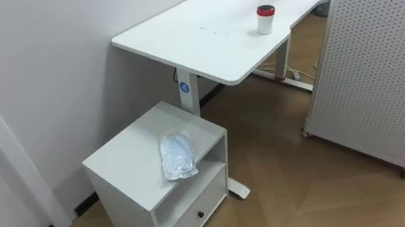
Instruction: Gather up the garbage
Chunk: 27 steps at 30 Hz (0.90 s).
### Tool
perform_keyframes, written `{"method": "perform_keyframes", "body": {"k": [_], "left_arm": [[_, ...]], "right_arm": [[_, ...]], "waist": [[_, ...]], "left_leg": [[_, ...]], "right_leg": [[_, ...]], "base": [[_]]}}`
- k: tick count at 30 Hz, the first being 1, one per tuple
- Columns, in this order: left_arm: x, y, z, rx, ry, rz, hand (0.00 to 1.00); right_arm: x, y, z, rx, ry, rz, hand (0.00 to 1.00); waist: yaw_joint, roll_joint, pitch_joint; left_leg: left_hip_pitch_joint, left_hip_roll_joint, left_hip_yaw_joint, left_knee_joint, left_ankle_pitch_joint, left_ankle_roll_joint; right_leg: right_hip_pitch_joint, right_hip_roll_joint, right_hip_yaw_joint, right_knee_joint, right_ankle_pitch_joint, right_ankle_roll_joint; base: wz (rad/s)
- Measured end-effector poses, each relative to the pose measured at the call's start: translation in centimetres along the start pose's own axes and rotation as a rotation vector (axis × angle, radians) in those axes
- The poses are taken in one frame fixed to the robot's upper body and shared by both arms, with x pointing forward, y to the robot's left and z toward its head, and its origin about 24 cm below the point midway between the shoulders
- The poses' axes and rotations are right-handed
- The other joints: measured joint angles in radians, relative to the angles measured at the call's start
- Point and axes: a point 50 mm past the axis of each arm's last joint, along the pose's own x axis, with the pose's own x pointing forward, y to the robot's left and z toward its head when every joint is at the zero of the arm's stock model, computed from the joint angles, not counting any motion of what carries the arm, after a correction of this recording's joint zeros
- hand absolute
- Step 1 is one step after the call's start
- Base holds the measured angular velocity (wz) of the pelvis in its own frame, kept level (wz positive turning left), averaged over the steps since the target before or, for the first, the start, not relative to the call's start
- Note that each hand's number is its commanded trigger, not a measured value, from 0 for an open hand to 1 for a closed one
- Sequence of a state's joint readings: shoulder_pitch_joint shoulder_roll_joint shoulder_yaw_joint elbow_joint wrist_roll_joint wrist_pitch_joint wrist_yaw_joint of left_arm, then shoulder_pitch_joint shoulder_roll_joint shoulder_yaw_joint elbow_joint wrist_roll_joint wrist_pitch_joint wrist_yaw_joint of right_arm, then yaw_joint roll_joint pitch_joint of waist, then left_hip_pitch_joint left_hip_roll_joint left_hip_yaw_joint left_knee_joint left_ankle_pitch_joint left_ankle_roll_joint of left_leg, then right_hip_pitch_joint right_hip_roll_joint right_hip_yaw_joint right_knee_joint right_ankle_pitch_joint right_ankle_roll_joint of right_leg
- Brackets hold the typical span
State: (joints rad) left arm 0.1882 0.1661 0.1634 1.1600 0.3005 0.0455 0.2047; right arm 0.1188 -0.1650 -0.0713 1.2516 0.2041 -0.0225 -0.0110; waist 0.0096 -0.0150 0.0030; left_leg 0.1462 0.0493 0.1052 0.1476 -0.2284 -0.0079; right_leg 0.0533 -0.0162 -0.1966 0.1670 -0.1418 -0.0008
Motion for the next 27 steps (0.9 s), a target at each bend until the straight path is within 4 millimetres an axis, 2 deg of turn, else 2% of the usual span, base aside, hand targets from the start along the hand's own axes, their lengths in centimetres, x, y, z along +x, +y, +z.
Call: {"method": "perform_keyframes", "body": {"k": [18, 22, 25, 27], "left_arm": [[0.0, 0.0, -0.3, 0.013, 0.028, -0.002, 0.0], [0.0, -0.1, -0.6, 0.02, 0.042, -0.005, 0.0], [-0.1, -0.2, -0.9, 0.035, 0.052, -0.009, 0.0], [-0.1, -0.3, -1.2, 0.043, 0.065, -0.015, 0.0]], "right_arm": [[0.1, 0.1, 0.1, -0.02, 0.009, 0.003, 1.0], [0.1, 0.1, 0.0, -0.017, 0.011, 0.003, 1.0], [0.1, 0.2, 0.1, -0.027, 0.017, 0.004, 1.0], [0.1, 0.3, 0.4, -0.033, 0.022, 0.005, 1.0]], "waist": [[0.001, 0.004, 0.0014], [-0.001, 0.007, 0.0012], [-0.001, 0.004, 0.0024], [0.001, 0.001, 0.0022]], "left_leg": [[-0.021, 0.003, 0.002, -0.006, 0.0, 0.0], [-0.034, 0.01, 0.005, 0.006, -0.007, -0.006], [-0.04, 0.022, 0.005, 0.056, -0.038, -0.016], [-0.065, 0.031, 0.006, 0.129, -0.071, -0.028]], "right_leg": [[-0.027, 0.003, 0.001, 0.007, 0.001, -0.001], [-0.035, 0.008, -0.001, 0.011, -0.003, -0.007], [-0.045, 0.006, -0.019, 0.076, -0.048, -0.016], [-0.07, 0.004, -0.02, 0.144, -0.088, -0.026]], "base": [[0.0], [0.0], [0.05], [-0.06]]}}
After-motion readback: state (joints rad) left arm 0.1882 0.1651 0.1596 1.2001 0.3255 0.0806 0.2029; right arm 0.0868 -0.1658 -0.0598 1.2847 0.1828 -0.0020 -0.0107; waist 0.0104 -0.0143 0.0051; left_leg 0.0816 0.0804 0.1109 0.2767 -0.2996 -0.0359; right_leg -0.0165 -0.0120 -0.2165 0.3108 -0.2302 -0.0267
